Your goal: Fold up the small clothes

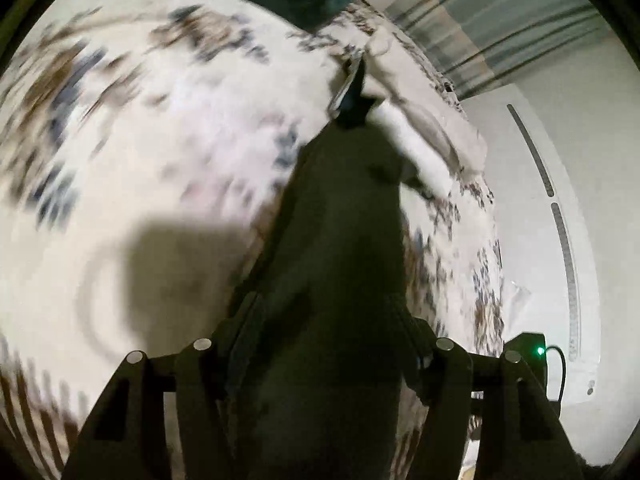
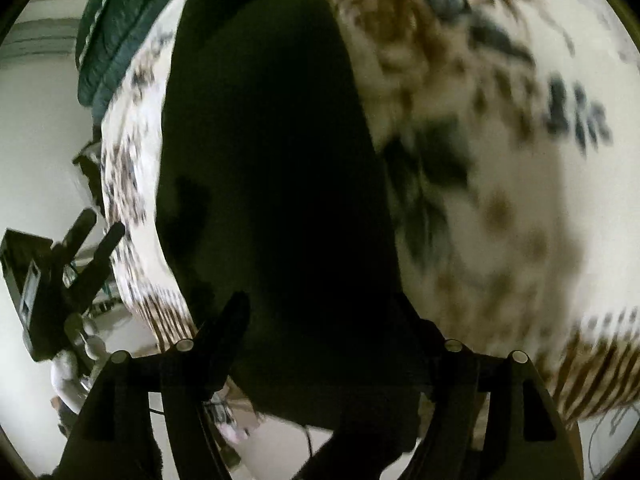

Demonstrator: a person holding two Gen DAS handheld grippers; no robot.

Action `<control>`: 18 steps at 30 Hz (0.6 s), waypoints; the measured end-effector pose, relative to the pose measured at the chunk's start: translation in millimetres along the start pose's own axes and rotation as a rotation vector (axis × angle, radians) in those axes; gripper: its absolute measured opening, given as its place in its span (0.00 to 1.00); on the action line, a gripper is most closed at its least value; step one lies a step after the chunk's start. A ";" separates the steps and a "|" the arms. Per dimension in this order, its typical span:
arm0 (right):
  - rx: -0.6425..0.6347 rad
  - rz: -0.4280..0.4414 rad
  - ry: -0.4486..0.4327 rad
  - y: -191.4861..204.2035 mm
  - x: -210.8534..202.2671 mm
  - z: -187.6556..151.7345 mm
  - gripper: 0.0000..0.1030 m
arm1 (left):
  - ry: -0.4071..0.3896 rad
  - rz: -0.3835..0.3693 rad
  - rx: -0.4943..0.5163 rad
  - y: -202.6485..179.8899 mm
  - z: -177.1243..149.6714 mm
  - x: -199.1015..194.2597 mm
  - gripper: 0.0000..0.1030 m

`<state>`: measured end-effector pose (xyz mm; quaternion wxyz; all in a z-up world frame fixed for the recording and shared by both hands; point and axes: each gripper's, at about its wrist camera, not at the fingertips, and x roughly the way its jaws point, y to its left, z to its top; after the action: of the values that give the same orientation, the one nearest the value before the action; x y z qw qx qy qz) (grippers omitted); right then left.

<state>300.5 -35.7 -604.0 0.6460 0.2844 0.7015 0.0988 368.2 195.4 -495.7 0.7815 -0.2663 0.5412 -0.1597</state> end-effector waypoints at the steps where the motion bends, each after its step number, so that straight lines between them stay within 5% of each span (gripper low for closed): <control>1: 0.003 -0.001 -0.016 1.1 -0.7 12.9 0.71 | 0.003 -0.001 0.015 -5.5 11.6 8.4 0.57; 7: 0.036 0.030 -0.107 -15.4 -4.2 124.6 0.71 | 0.047 0.087 0.117 -33.0 86.3 89.0 0.57; 13: 0.045 0.021 -0.086 -36.4 6.3 217.6 0.71 | 0.067 0.214 0.193 -41.7 135.3 168.6 0.54; 15: 0.029 0.008 -0.079 -39.7 8.6 238.8 0.71 | 0.018 0.256 0.153 -31.2 150.4 169.4 0.46; 18: 0.002 0.009 -0.069 -38.8 10.2 275.2 0.71 | 0.008 0.174 -0.018 3.6 165.3 165.4 0.46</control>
<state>554.8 -125.0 -672.4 0.6691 0.2915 0.6775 0.0911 582.1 149.6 -578.6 0.7879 -0.2244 0.5668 -0.0875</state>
